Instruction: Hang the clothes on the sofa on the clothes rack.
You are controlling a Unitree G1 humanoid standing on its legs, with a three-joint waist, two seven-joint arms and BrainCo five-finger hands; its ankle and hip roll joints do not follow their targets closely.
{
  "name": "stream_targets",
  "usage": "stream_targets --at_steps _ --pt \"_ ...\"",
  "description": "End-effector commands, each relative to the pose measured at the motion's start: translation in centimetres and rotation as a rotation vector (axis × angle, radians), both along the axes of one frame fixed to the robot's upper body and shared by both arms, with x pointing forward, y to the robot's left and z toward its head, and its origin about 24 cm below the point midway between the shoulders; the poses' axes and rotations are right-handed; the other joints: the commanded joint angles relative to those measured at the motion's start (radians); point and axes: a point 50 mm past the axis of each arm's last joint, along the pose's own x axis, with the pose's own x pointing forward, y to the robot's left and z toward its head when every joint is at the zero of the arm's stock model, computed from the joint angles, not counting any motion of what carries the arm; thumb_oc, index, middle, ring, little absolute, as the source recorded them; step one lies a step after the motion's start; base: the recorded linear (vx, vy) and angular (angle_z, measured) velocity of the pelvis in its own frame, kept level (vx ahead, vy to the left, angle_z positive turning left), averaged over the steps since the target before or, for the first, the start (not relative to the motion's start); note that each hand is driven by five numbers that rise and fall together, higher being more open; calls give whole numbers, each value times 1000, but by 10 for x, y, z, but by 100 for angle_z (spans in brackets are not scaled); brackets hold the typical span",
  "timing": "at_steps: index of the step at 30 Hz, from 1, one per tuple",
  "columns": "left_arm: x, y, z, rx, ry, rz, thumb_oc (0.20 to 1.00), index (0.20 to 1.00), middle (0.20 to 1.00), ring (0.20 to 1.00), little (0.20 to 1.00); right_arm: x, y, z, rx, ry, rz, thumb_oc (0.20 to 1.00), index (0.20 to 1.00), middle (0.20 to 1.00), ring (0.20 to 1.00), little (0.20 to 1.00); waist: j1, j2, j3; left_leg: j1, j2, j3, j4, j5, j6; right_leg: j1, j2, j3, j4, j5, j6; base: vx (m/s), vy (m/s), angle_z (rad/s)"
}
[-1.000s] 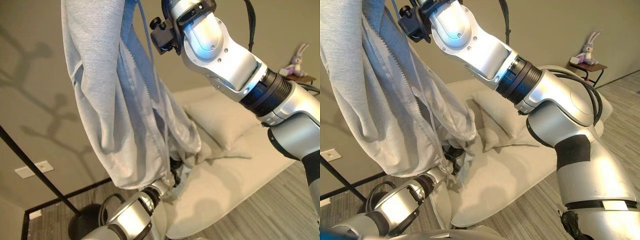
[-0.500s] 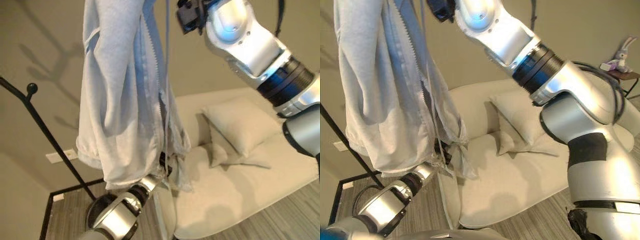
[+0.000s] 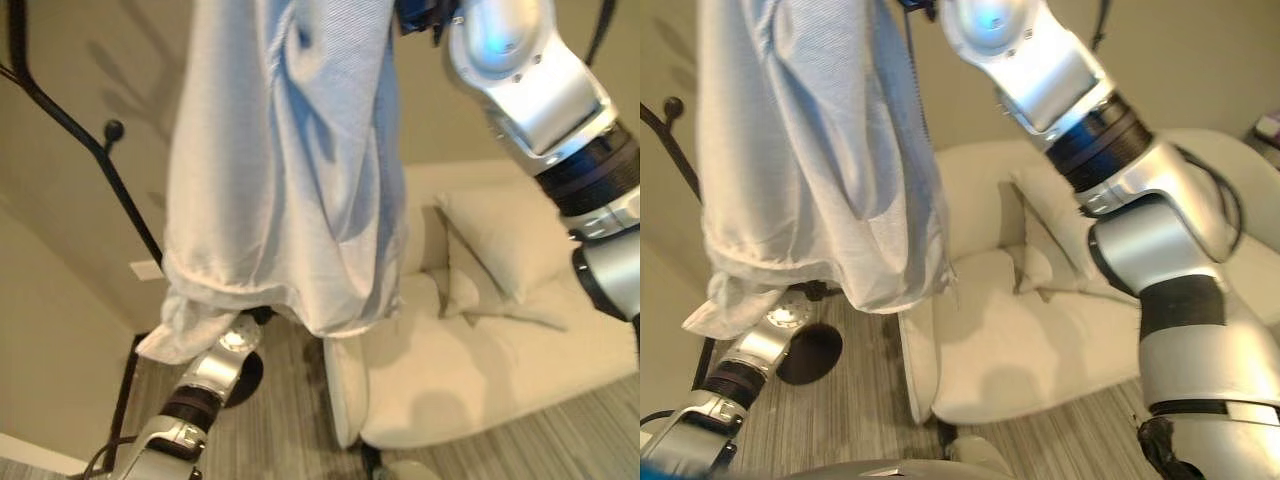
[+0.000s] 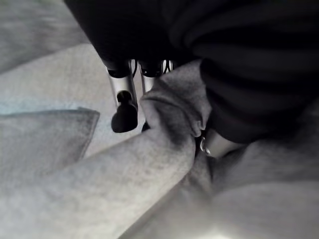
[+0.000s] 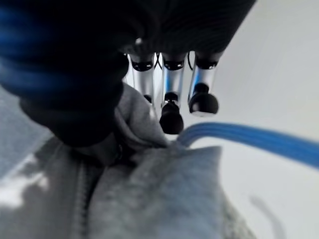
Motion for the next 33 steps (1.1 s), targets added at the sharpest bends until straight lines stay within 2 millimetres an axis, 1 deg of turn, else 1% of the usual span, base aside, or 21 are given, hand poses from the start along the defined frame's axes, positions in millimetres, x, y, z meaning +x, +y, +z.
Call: stream_targets --at_steps 1,2,3,5,6,9,10,13,14,15,16,18,19,20,22,25,28,29,30,31,33 --pt "-8 16 29 104 -169 60 200 200 200 200 200 -9 -25 28 89 -92 -42 200 200 200 200 200 49 23 -91 1 47 21 -94 -2 13 42 -56 -96 93 -74 -23 -224 -31 -50" --pt "-13 26 35 124 -193 98 200 200 200 200 200 -8 -27 22 94 -80 -28 200 200 200 200 200 66 35 -110 -18 64 41 -118 17 5 83 -79 -128 117 -120 -29 -192 -38 -53" --pt "-16 29 37 128 -203 107 200 200 200 200 200 -8 -27 18 96 -77 -17 200 200 200 200 200 75 39 -117 -27 71 48 -123 24 2 103 -88 -140 124 -138 -30 -90 -35 -45" --pt "-19 31 39 130 -214 120 200 200 200 200 200 -8 -28 13 100 -68 -12 200 200 200 200 200 85 41 -123 -36 75 56 -125 28 -1 124 -99 -156 129 -151 -30 -77 -33 -43" --pt "-23 35 43 146 -237 138 200 200 200 200 200 -8 -31 4 106 -64 -2 200 200 200 200 200 107 48 -128 -60 81 77 -124 41 -3 172 -121 -185 133 -161 -30 -130 -48 -49" --pt "-30 41 43 193 -236 161 200 200 200 200 200 -9 -38 -6 109 -70 -8 200 200 200 200 200 132 39 -145 -86 76 101 -128 54 -1 234 -138 -209 127 -153 -19 -133 -61 -31" --pt "-32 44 40 194 -226 177 200 200 200 200 200 -8 -45 -13 113 -65 -22 200 200 200 200 200 149 23 -153 -103 67 111 -127 63 -2 271 -128 -199 117 -142 -10 -173 -101 -19" --pt "-38 49 38 199 -216 197 200 200 200 200 200 -7 -57 -22 126 -67 -58 200 200 200 200 200 175 -2 -159 -142 52 126 -115 80 -6 319 -100 -168 76 -134 0 -148 -105 -18" --pt "-40 49 36 194 -209 198 200 200 200 200 200 -8 -57 -26 128 -63 -51 200 200 200 200 200 186 -7 -154 -152 52 131 -110 88 -7 315 -89 -164 63 -154 -9 -162 -142 -36" --pt "-46 51 28 188 -176 205 200 200 200 200 200 -7 -59 -35 131 -45 -51 200 200 200 200 200 194 -16 -158 -162 53 136 -106 95 -15 339 -68 -164 -3 -219 -30 -141 -147 -44" --pt "-49 50 24 176 -160 200 200 200 200 200 200 -7 -62 -39 130 -40 -51 200 200 200 200 200 195 -20 -157 -163 53 135 -103 96 -18 348 -60 -162 -28 -229 -37 -140 -162 -27" --pt "-54 43 16 146 -131 163 200 200 200 200 200 -8 -68 -54 128 -20 -67 200 200 200 200 200 199 -20 -141 -190 64 129 -77 105 -29 368 -28 -147 -112 -247 -59 -257 -220 -11" --pt "-54 29 9 128 -104 97 200 200 200 200 200 -9 -73 -70 146 -9 -80 200 200 200 200 200 206 -20 -108 -226 72 109 -45 119 -39 367 -3 -148 -135 -259 -83 -327 -247 1" --pt "-53 22 8 110 -99 69 200 200 200 200 200 -9 -72 -79 145 10 -74 200 200 200 200 200 208 -20 -102 -236 72 101 -39 125 -42 367 3 -157 -141 -258 -88 -281 -191 34" --pt "-46 6 6 95 -94 1 200 200 200 200 200 -7 -67 -95 147 59 -67 200 200 200 200 200 211 -17 -72 -286 72 65 8 142 -64 357 4 -175 -149 -246 -95 -288 -93 45" --pt "-41 -8 10 86 -119 -57 200 200 200 200 200 -4 -55 -110 120 105 -55 200 200 200 200 200 205 -15 -57 -275 89 44 44 104 -74 324 -19 -199 -135 -225 -97 -203 4 28" --pt "-42 -19 12 28 -152 -84 200 200 200 200 200 -1 -41 -127 84 152 -55 200 200 200 200 200 187 -12 -70 -224 153 19 50 82 -84 297 -50 -218 -131 -210 -97 -74 92 26" --pt "-43 -24 9 -4 -156 -89 200 200 200 200 200 4 -32 -135 81 186 -54 200 200 200 200 200 171 -4 -80 -188 224 22 34 104 -92 282 -69 -225 -134 -209 -96 -46 182 11" --pt "-44 -28 6 -30 -156 -95 200 200 200 200 200 5 -26 -138 72 193 -51 200 200 200 200 200 161 7 -87 -169 274 22 16 137 -106 275 -74 -228 -136 -210 -95 -14 305 30" --pt "-46 -33 1 -57 -143 -99 200 200 200 200 200 7 -22 -145 69 219 -54 200 200 200 200 200 148 24 -92 -149 339 17 1 199 -127 271 -90 -230 -141 -211 -87 29 292 40" --pt "-47 -40 -4 -81 -127 -117 200 200 200 200 200 8 -21 -151 66 228 -68 200 200 200 200 200 134 48 -89 -132 406 14 -33 274 -162 271 -106 -236 -142 -215 -78 40 326 31"
